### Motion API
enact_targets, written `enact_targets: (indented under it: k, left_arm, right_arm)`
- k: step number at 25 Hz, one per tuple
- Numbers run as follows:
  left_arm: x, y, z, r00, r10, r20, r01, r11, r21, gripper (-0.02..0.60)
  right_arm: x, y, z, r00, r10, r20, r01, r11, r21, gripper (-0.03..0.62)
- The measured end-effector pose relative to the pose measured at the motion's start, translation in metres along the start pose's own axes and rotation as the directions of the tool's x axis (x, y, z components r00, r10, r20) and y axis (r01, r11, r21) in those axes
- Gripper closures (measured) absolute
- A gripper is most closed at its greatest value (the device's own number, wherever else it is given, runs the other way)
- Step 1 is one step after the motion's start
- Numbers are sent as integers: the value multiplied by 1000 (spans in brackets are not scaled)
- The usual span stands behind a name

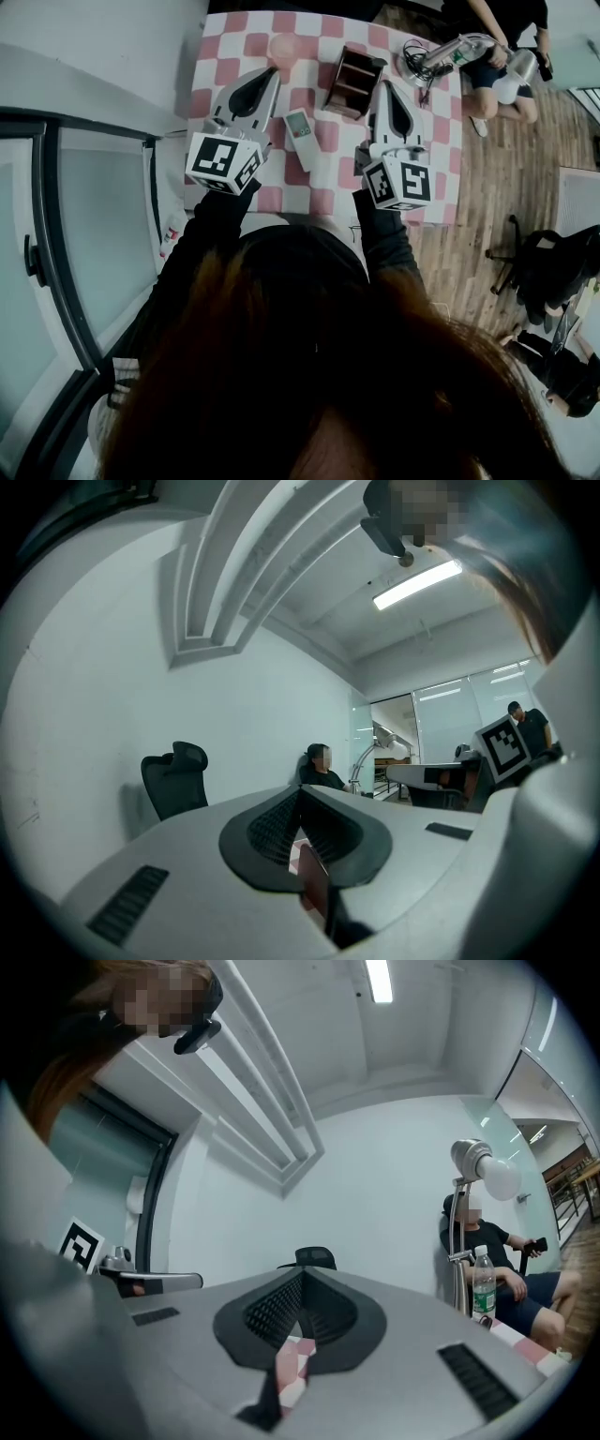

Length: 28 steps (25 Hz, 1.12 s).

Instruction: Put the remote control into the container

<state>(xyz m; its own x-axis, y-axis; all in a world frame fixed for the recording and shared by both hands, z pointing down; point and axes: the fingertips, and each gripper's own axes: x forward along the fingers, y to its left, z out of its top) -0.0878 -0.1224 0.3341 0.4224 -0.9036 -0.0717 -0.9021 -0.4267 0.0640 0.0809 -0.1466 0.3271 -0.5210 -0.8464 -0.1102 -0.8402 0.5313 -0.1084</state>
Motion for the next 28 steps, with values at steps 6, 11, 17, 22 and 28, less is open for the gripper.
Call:
enact_targets:
  k: [6,11,17,22,28]
  left_arm:
    - [-6,2,0,1000,24,6,-24,1000,-3,572]
    - [-11,7,-2,999,41,-1,-41,999,10,572]
    - [-14,18,-9,998,58,-17,-58,998,7,572]
    - [-17,28,-10,998,57,-26,-57,998,11,572]
    - [-21,45,-17,998,46,-52,-46,999,-2,572]
  right_arm:
    - [1,16,-8,999,42,-28,-42,999,16,577]
    - [4,24,-20,997,57,-60,-55,998,34,576]
    - [12,35,-36,991,75,-109,-71,997,39,576]
    - [22,42,-54,984,80,-160,-75,996,39,576]
    - [36,57,-92,962,72,-263,-64,997,38,574]
